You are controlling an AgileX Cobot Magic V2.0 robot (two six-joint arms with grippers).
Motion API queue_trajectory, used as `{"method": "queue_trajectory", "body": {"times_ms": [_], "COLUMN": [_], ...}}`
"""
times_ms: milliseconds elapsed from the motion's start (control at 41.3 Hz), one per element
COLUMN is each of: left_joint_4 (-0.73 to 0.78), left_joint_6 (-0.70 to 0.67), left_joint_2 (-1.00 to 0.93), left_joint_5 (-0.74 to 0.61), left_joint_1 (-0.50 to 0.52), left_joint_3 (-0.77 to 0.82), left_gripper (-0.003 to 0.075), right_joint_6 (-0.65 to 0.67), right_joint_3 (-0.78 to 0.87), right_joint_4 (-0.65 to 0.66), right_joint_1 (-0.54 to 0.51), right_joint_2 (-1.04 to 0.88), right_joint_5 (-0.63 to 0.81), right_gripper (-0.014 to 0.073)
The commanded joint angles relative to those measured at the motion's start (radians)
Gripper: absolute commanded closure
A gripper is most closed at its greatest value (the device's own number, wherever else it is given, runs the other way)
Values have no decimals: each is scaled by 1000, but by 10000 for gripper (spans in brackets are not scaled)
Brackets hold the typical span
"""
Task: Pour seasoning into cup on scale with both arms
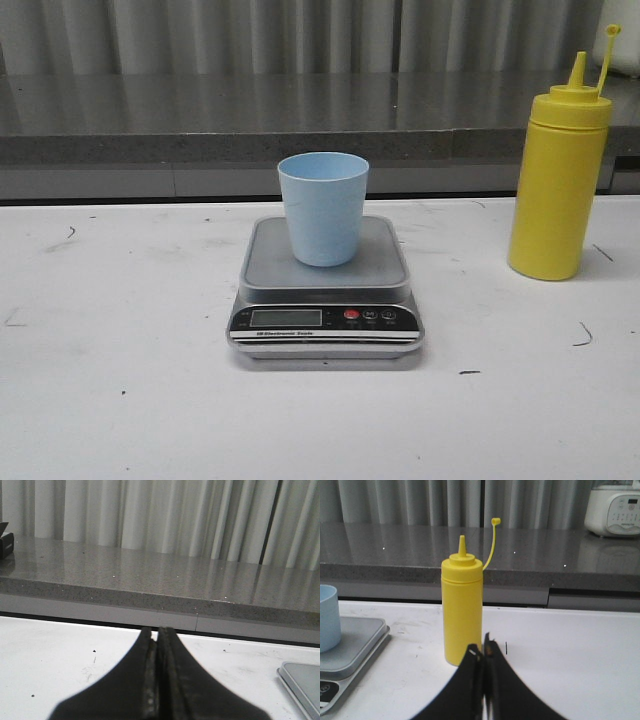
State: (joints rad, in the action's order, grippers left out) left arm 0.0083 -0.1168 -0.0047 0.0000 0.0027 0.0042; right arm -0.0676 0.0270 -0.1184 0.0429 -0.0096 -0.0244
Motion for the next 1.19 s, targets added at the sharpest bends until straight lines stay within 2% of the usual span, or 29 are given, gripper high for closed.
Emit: {"method": "queue_trajectory", "body": {"times_ms": [0,1162], "left_joint_4": [-8,-8], "left_joint_6": [-8,-8], "left_joint_2": [-17,-17], "left_joint_5": [-82,-82], "left_joint_1": [-1,-1], "left_joint_3": [24,24], "left_gripper": [740,740], "right_joint_6": [5,5], "right_joint_3": [-7,-7], "right_joint_4": [-14,-25], "right_joint_1": [-23,-40], "right_joint_2": [-17,-17], "right_joint_5": [107,79], "right_gripper": [661,661]}}
